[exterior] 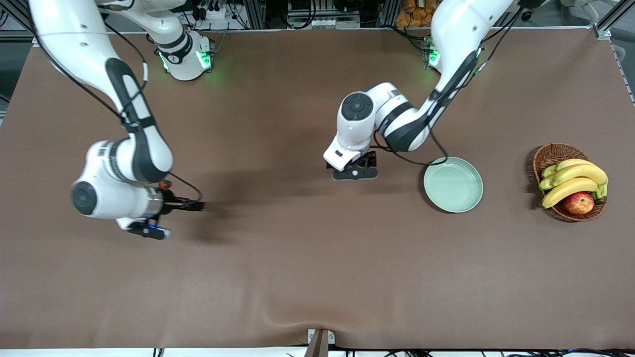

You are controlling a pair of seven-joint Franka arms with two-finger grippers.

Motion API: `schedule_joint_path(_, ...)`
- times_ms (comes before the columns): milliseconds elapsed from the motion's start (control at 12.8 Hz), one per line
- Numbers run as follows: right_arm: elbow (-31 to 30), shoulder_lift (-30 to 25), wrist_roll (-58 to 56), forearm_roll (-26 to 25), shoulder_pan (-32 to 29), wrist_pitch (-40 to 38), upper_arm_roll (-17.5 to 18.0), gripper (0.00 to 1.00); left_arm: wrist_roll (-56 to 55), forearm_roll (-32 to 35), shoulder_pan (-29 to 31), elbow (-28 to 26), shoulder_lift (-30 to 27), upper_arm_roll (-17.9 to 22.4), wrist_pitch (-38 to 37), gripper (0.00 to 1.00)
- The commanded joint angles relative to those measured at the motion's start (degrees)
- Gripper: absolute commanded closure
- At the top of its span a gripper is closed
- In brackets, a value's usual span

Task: Collect all strawberries into plate
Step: 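Grasp the set-down strawberry with the left gripper while the right gripper returns, then carry the strawberry toward the plate with the left gripper while the right gripper grasps another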

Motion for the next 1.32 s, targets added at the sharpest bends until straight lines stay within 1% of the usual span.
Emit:
schedule_joint_path(0, -7.4, -3.9, 0.5, -6.3, -2.4, 1.5, 1.2, 0.00, -1.8, 1.6, 0.0, 1.4, 3.9, 0.0, 2.0, 0.06)
schedule_joint_path(156, -9.5, -3.3, 0.5, -7.0, -4.5, 1.9, 1.2, 0.00, -1.6, 1.6, -0.1, 1.4, 4.9, -0.1, 2.0, 0.19)
schedule_joint_path(312, -10.2, -2.1, 0.5, -7.1, -7.1, 3.3, 1.2, 0.00, -1.6, 1.5, -0.1, 1.0, 4.9, -0.1, 2.0, 0.32)
schedule_joint_path(468, -10.3, -0.7, 0.4, -7.4, -8.3, 4.8, 1.0, 0.00, -1.6, 1.4, -0.4, 0.9, 4.9, -0.1, 2.0, 0.34)
schedule_joint_path(545, -10.3, 0.3, 0.4, -7.4, -8.4, 5.3, 0.8, 0.02, -1.6, 1.1, -0.4, 0.9, 4.9, -0.1, 2.0, 0.34)
schedule_joint_path(623, -10.3, 1.3, 0.4, -7.4, -8.4, 5.3, 0.3, 0.06, -1.6, 1.0, -0.4, 0.9, 5.0, -0.1, 2.0, 0.34)
schedule_joint_path(857, -10.3, 2.9, 0.3, -7.4, -8.4, 5.2, -0.1, 0.14, -1.7, 0.7, -0.5, 1.1, 5.5, -0.4, 2.0, 0.37)
schedule_joint_path(935, -10.4, 3.1, 0.3, -7.4, -8.4, 5.1, -0.1, 0.17, -1.8, 0.7, -1.1, 1.1, 5.5, -0.4, 2.0, 0.37)
schedule_joint_path(1091, -10.4, 3.4, 0.2, -7.3, -8.4, 4.8, -0.1, 0.33, -1.8, 0.3, -1.3, 1.0, 5.5, -0.4, 1.9, 0.38)
schedule_joint_path(1169, -10.4, 3.5, 0.3, -7.3, -8.4, 4.9, -0.1, 0.43, -1.8, 0.2, -1.6, 0.9, 5.5, -0.4, 1.9, 0.39)
schedule_joint_path(1247, -10.4, 3.5, 0.3, -7.3, -8.3, 5.1, -0.1, 0.57, -1.7, 0.2, -1.6, 0.8, 5.4, -0.4, 1.6, 0.41)
